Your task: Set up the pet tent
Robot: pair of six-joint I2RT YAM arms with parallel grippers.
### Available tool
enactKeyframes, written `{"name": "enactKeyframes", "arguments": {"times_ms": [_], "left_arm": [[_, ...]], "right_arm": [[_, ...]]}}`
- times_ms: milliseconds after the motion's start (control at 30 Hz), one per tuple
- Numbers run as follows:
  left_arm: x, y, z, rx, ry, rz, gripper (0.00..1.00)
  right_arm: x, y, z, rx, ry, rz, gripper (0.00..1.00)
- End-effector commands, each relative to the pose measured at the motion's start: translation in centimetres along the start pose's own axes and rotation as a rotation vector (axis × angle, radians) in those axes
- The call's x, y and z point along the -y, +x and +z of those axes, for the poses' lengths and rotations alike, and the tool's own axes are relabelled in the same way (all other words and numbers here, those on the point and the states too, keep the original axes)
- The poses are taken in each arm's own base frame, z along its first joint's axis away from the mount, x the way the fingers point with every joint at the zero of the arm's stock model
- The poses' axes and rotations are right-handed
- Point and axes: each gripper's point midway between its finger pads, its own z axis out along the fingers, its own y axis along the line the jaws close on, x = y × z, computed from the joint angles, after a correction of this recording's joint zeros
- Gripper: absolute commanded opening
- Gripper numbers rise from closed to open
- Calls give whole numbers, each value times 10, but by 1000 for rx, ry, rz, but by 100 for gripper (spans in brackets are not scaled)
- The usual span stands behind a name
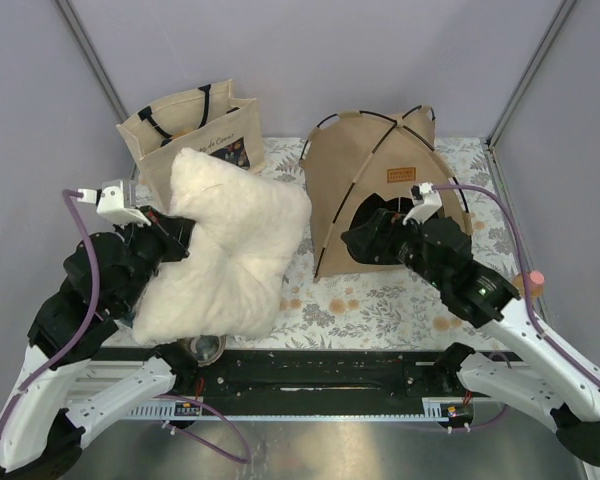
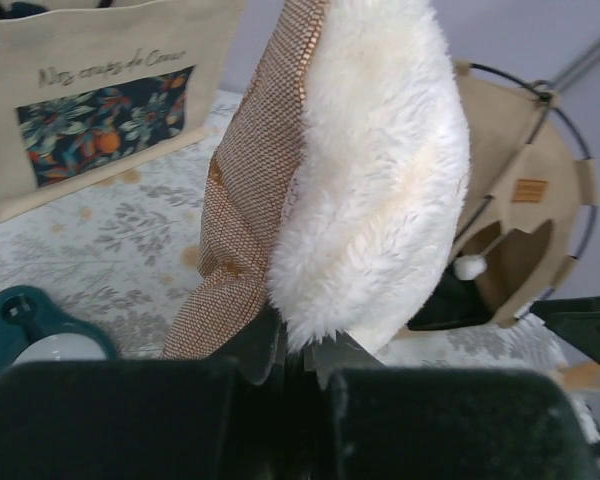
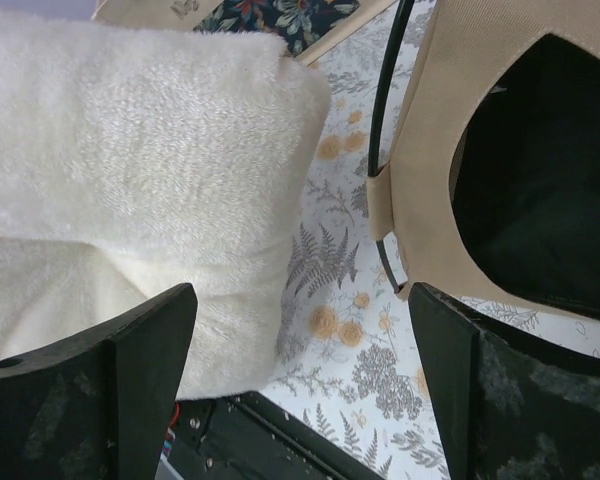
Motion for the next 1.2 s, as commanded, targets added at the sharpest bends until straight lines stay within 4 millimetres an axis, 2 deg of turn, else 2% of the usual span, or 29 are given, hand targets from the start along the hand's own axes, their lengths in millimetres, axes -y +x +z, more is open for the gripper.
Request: {"name": "enactKeyframes", "arguments": {"times_ms": [0,133,300,533,700,867,967,1067,1167], "left_arm": [[53,-60,-34,130,277,-102,0],[72,-74,-56,148,405,-137,0],[96,-75,-71,122,551,-174,0],[132,-78,-79,81,731,-271,0],[149,-85,-80,84,821,-396,0],[155,-82,-69,63,828,-475,0],[158,-77,-61,43,825,-501,0],[159,-74,-56,30,818,-507,0],[159,-78,-56,35,803,-505,0]], "right_arm": [[-2,18,-28,-52,-94,-87,98],[-14,24,-53,-70,-201,-120,100],[-30,34,-74,-93,-343,-148,99],[-42,59,-79,-129,-504,-164,99],[-51,71,-79,-101,-634,-133,99],[-74,59,-89,-18,-791,-131,100],[-82,45,-90,55,-815,-164,100],[-84,23,-86,143,-765,-207,99],[-73,2,-76,246,-661,-253,99]]}}
